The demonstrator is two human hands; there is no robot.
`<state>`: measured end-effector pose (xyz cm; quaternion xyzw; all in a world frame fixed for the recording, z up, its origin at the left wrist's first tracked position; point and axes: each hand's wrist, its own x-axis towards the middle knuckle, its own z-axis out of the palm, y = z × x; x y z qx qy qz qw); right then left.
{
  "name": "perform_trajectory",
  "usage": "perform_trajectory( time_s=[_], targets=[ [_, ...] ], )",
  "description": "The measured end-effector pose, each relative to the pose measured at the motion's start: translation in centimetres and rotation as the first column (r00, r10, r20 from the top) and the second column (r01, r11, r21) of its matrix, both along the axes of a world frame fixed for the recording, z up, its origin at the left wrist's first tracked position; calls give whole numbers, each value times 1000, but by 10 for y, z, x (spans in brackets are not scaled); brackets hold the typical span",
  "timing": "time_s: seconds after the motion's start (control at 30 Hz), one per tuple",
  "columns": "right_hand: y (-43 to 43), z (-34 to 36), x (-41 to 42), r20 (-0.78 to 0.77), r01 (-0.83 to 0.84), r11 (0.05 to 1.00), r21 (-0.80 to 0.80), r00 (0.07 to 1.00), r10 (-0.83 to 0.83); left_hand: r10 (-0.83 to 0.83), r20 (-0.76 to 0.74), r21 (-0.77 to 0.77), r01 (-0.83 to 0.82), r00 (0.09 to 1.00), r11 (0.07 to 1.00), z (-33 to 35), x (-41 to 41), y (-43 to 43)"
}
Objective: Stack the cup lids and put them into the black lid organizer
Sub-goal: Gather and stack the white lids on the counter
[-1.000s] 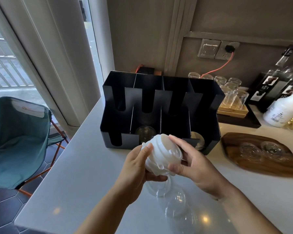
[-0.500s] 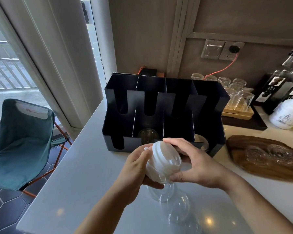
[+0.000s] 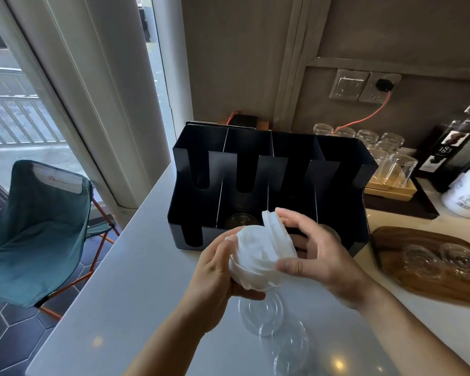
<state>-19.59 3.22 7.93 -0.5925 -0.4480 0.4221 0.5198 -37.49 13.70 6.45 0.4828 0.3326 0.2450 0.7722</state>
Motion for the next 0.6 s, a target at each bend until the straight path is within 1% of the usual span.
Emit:
perform_trajectory(
  time_s=[0.07, 0.13, 0.23, 0.33, 0.4, 0.43, 0.5, 0.53, 0.6],
  targets=[
    [-1, -1, 1, -56, 45, 999, 17, 997, -43, 39, 14, -13, -39, 999, 999, 0, 1, 0],
    [-3, -1, 2, -67, 48, 999, 23, 997, -47, 69, 17, -6, -69, 997, 998, -1, 2, 0],
    [-6, -1, 0, -8, 44, 999, 9, 999, -44, 82, 29, 48, -84, 996, 995, -4, 3, 1],
    [-5, 0, -3, 151, 137, 991, 4, 979, -136, 92, 53, 117, -98, 994, 988, -6, 4, 0],
    [-2, 4, -7, 303, 212, 977, -26, 933, -195, 99, 68, 150, -108, 993, 983, -8, 5, -2],
    [0, 6, -10, 392, 234, 971, -54, 899, -195, 99, 70, 163, -110, 993, 981, -10, 6, -4],
    [5, 7, -17, 545, 236, 966, -110, 827, -139, 91, 73, 195, -104, 993, 975, -14, 8, -6],
    [7, 7, -20, 588, 226, 965, -135, 802, -106, 84, 72, 210, -98, 994, 973, -15, 9, -8],
    [11, 6, -23, 607, 213, 964, -157, 791, -76, 61, 68, 232, -75, 996, 970, -15, 9, -9]
  ],
)
